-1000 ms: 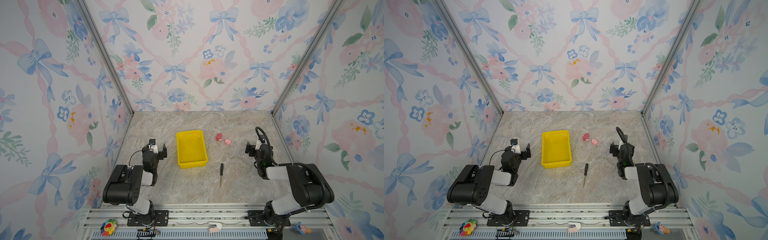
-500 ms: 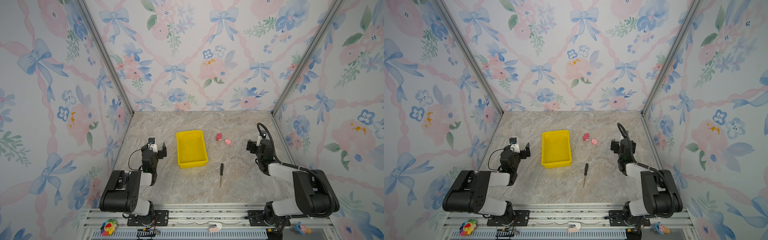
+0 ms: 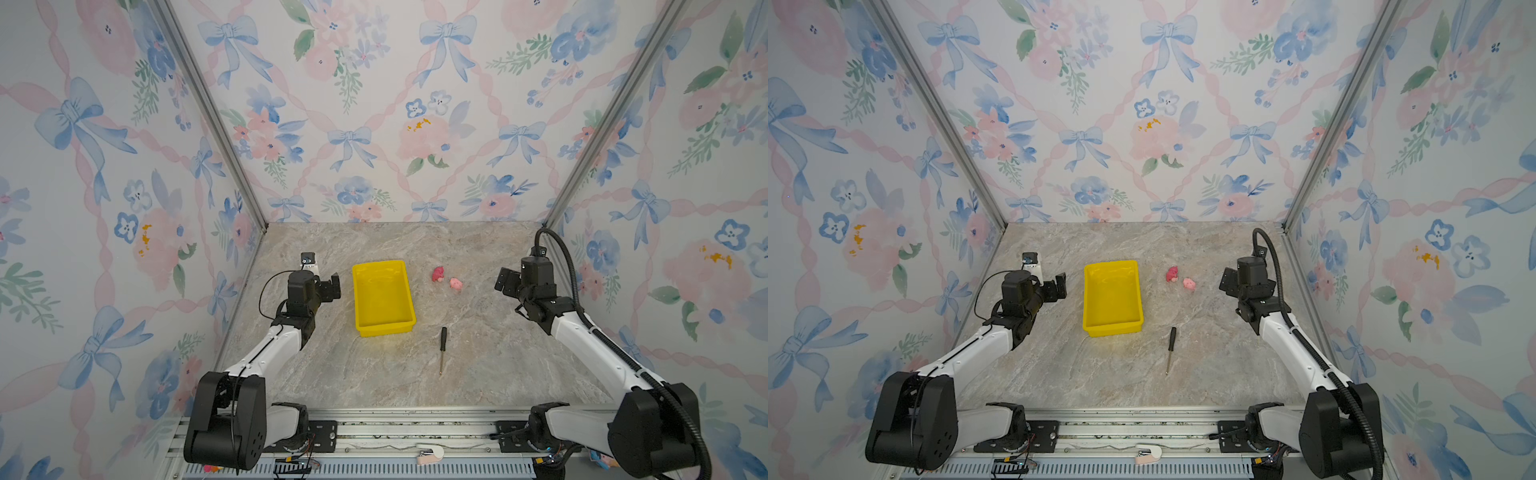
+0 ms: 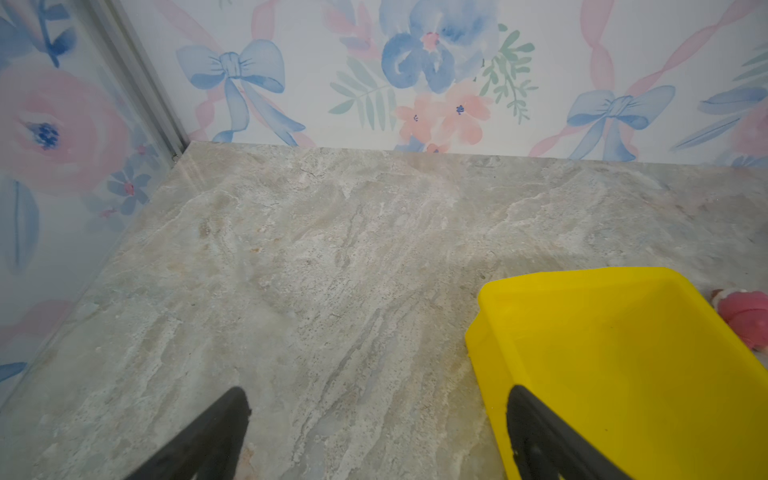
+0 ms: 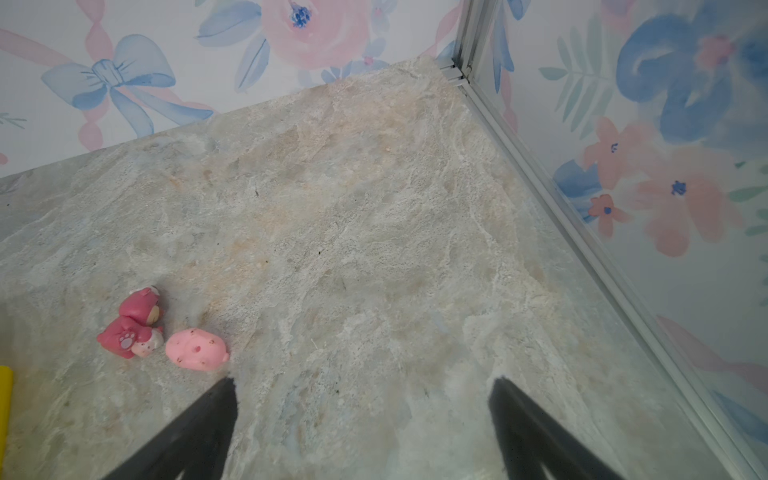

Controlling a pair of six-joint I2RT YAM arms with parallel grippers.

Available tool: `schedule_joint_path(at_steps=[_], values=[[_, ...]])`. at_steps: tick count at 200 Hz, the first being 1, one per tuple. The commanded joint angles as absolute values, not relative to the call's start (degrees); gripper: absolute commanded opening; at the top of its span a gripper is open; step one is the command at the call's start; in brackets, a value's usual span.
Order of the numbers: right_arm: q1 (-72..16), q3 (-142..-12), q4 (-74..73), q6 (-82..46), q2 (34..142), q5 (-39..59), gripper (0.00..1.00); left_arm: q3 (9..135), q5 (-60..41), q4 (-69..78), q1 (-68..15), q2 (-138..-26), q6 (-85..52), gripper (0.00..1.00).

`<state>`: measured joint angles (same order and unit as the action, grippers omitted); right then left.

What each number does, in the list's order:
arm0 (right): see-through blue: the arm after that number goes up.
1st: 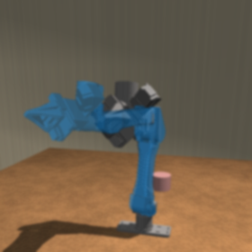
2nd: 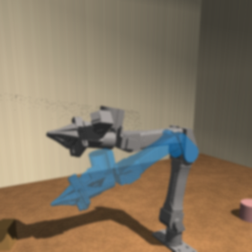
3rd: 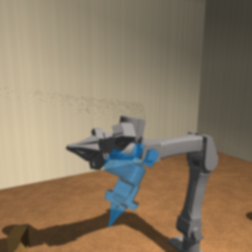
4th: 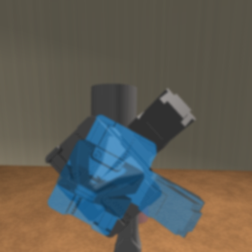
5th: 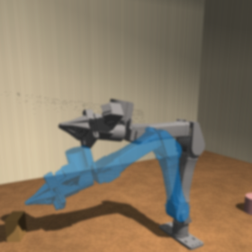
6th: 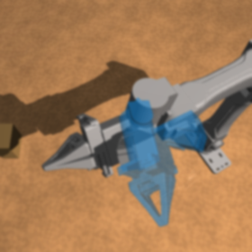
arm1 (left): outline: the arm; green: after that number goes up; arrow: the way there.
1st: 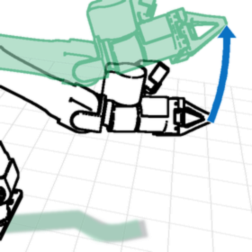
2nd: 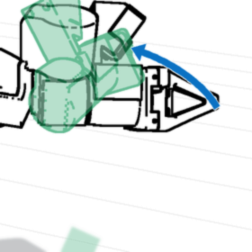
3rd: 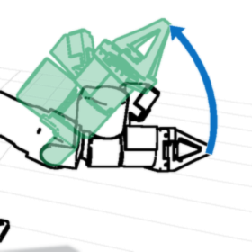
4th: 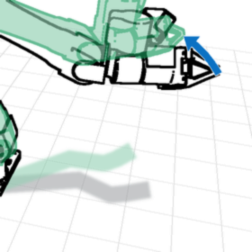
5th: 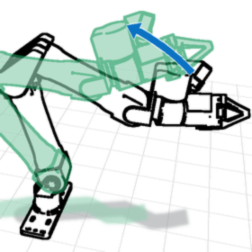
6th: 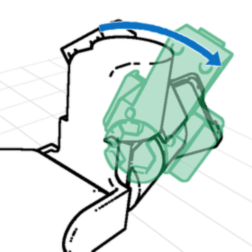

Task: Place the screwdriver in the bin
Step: 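Move the right gripper over the black-handled screwdriver while the left arm rises beside the bin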

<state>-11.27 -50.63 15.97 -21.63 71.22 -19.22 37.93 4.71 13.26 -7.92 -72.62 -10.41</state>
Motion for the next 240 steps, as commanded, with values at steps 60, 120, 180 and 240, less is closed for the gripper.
schedule_joint_path(at_steps=[60, 120, 180, 240], values=[[-30.38, -54.34, 42.20, -46.25, 77.52, -15.22, 0.97, 45.99, -3.69, -7.31, -16.69, -73.97, -17.22, 0.98], [-38.00, -54.98, 36.34, -45.78, 86.03, -9.69, 0.99, 45.00, -5.45, -8.61, -18.00, -71.49, -17.75, 0.97], [-41.83, -56.40, 33.94, -46.60, 91.76, -8.61, 0.82, 42.63, -6.49, -9.23, -19.25, -68.37, -18.02, 0.98], [-42.67, -56.43, 31.55, -46.61, 94.50, -8.24, 0.60, 39.60, -6.96, -9.12, -19.27, -67.95, -17.93, 0.98]])
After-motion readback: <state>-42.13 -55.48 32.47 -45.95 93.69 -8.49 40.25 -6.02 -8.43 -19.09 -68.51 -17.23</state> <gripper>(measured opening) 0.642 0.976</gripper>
